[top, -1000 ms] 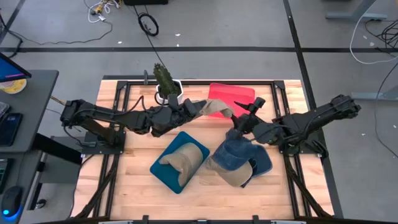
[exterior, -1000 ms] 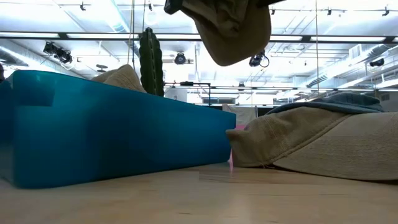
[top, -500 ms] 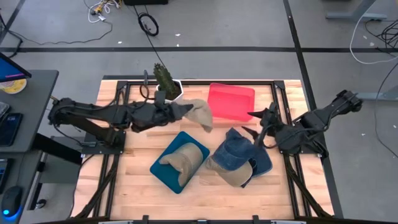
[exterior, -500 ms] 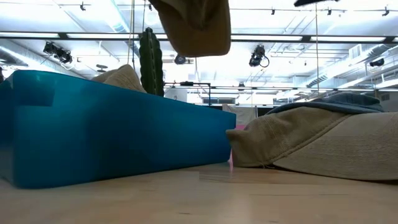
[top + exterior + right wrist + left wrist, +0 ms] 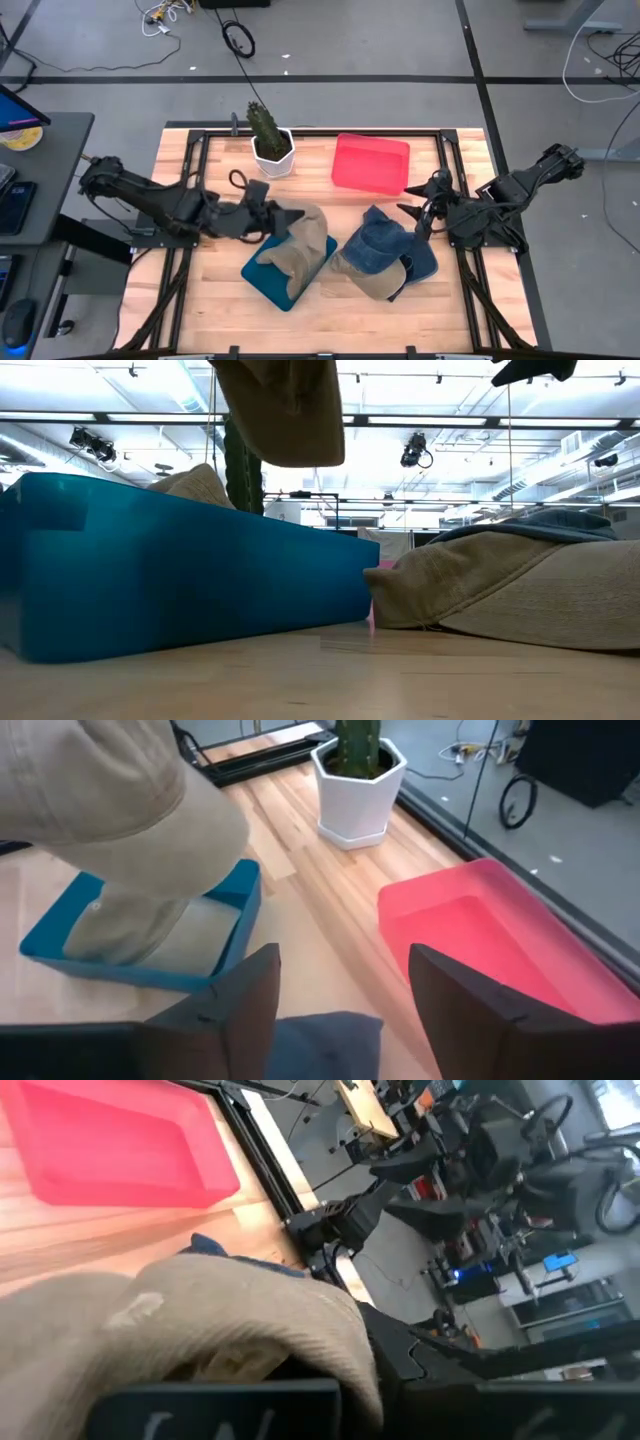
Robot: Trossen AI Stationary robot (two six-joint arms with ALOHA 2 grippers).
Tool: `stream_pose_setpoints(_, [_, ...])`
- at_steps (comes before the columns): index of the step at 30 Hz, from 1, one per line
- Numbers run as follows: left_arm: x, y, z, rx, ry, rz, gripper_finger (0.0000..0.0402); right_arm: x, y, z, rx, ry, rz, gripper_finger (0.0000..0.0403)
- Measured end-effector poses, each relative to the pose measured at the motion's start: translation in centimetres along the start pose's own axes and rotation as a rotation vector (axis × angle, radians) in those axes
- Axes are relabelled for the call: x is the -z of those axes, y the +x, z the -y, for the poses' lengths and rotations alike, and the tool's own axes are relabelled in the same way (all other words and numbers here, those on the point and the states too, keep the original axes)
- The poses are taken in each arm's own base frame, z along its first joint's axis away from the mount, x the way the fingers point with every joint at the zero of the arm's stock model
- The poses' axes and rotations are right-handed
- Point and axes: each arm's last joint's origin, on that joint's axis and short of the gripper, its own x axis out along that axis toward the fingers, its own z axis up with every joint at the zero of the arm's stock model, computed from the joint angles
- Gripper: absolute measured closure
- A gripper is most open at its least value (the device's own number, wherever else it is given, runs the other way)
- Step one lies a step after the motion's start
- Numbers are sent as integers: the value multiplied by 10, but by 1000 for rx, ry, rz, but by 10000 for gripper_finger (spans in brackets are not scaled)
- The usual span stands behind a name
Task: Pick & Place hat
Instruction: Put the brown cap into the blue bin
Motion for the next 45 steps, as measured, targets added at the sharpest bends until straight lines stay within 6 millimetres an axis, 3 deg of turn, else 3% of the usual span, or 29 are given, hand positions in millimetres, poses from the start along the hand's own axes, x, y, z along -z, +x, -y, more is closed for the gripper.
stream_pose_setpoints(9, [33,-11,-2,-77,52,17,390,0,0,0,-15,52,-13,221])
stream_pose_setpoints(19, [67,5,-7,-128,76,4,390,-1,0,-3,-46,70,-17,240])
stream_pose_setpoints(29, [80,3,-9,-138,61,-4,390,-2,0,-3,-50,90,-13,241])
stream_pose_setpoints(45, [105,7,-36,-120,20,40,390,-1,3,-7,-44,110,-20,241])
